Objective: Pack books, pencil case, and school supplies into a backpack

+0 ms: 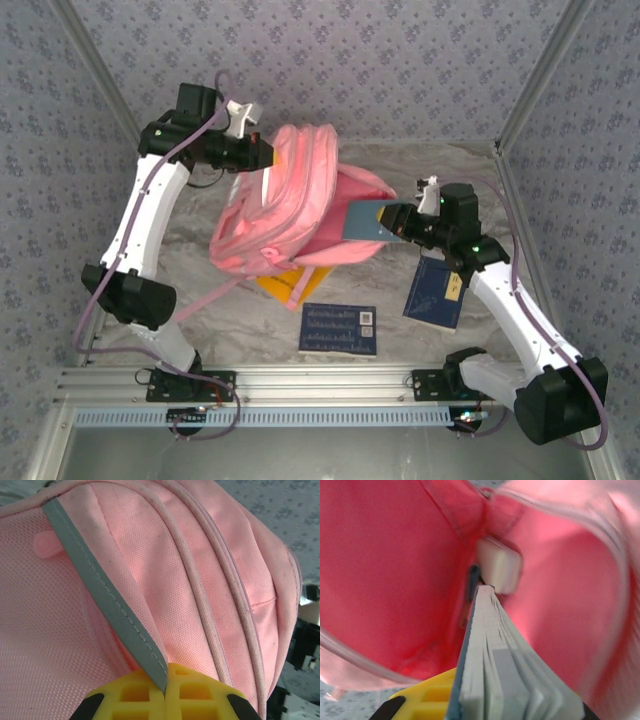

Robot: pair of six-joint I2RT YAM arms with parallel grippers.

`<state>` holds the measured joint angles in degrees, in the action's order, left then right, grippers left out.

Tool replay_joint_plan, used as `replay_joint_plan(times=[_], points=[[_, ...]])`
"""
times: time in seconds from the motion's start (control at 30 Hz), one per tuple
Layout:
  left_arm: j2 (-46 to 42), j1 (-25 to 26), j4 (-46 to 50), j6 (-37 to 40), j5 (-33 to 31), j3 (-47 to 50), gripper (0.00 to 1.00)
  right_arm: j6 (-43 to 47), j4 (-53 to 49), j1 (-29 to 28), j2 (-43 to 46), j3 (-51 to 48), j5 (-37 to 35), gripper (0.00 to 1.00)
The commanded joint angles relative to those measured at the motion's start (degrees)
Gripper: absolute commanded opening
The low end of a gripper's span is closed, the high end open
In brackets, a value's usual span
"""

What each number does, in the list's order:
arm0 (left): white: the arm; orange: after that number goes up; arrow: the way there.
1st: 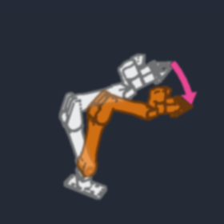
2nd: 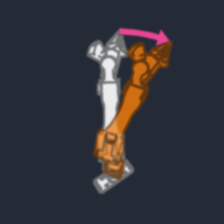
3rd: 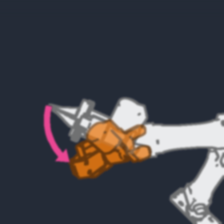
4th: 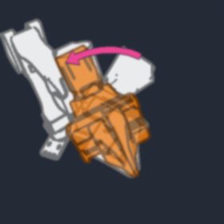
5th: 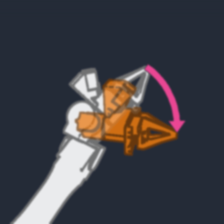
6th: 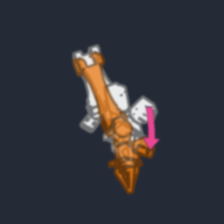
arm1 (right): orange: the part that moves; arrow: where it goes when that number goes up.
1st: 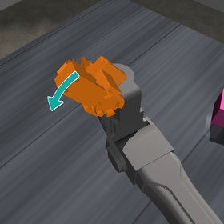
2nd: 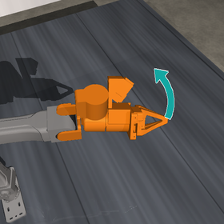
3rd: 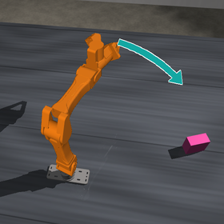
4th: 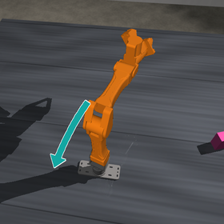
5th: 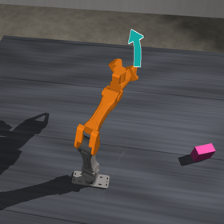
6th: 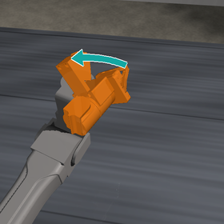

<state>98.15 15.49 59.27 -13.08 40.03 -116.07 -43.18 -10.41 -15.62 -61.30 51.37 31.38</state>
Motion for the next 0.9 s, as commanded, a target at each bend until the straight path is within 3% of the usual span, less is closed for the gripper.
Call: replay_joint_plan(times=[0.0,0.27,0.57,0.87], points=[[-4.23,-0.81,-10.92,1.19,10.54,1.42,0.00,-5.14,9.31,-0.11,-0.86,0.42,3.66,0.00],[-4.39,-0.81,-14.99,-0.13,16.08,4.05,0.00,-13.12,15.62,-2.93,-6.76,1.81,4.80,0.00],[-4.96,-0.83,-16.55,-1.65,17.35,6.12,0.00,-18.57,20.03,-10.84,-22.31,10.30,-4.10,0.00],[-5.41,-0.90,-18.57,-4.00,17.91,6.47,0.00,-19.40,15.59,-19.34,-40.61,26.90,-13.51,0.00]])
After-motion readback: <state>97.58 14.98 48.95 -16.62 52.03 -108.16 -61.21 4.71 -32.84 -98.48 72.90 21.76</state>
